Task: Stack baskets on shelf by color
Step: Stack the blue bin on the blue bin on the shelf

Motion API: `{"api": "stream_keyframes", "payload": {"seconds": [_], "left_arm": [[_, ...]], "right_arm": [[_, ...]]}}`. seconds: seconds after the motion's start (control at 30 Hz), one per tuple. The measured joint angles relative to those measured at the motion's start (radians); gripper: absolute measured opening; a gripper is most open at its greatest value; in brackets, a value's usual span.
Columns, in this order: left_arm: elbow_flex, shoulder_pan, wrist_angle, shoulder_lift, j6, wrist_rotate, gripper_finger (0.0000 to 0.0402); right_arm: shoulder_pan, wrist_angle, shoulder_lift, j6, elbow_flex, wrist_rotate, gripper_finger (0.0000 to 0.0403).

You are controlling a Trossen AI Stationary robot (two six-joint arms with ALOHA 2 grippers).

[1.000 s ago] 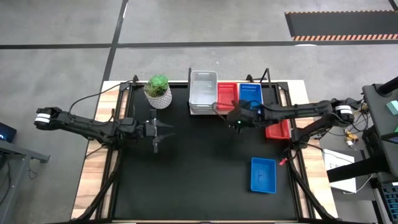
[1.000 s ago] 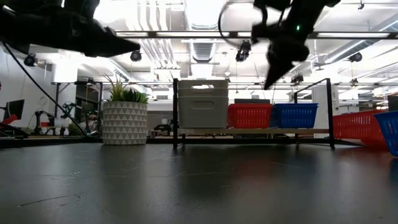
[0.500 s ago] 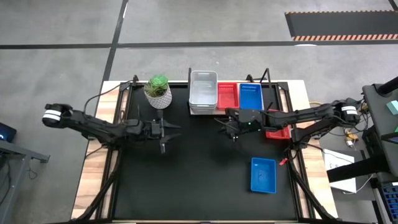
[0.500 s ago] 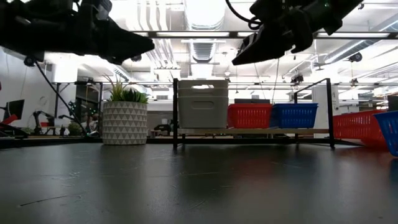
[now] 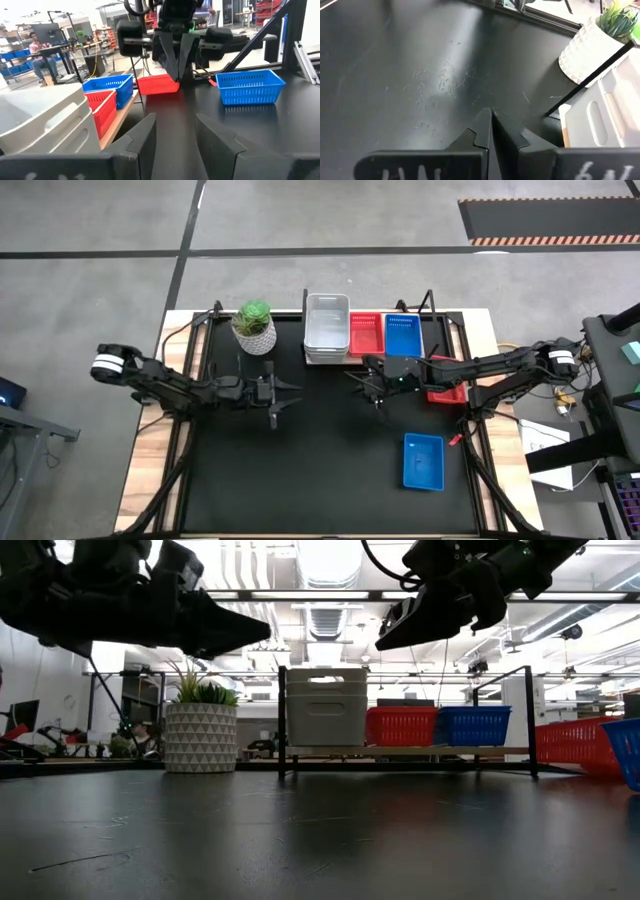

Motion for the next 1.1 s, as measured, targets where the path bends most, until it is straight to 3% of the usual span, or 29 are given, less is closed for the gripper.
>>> {"api": "stream_keyframes", "payload": {"seconds": [0.3,0.7,1.1], "left_arm": [[0.038,0.0,0.001,0.07,0.003,0.0,0.0118],[0.082,0.022,0.0,0.089,0.011,0.0,0.0118],[0.082,0.04,-0.001,0.085,0.039,0.0,0.0118]], "right_arm": [[0.0,0.01,0.0,-0.005,-0.01,0.0,0.0009],[0.009,0.219,0.001,-0.005,-0.041,-0.001,0.0009],[0.039,0.216,0.001,0.258,-0.029,0.001,0.0009]]}}
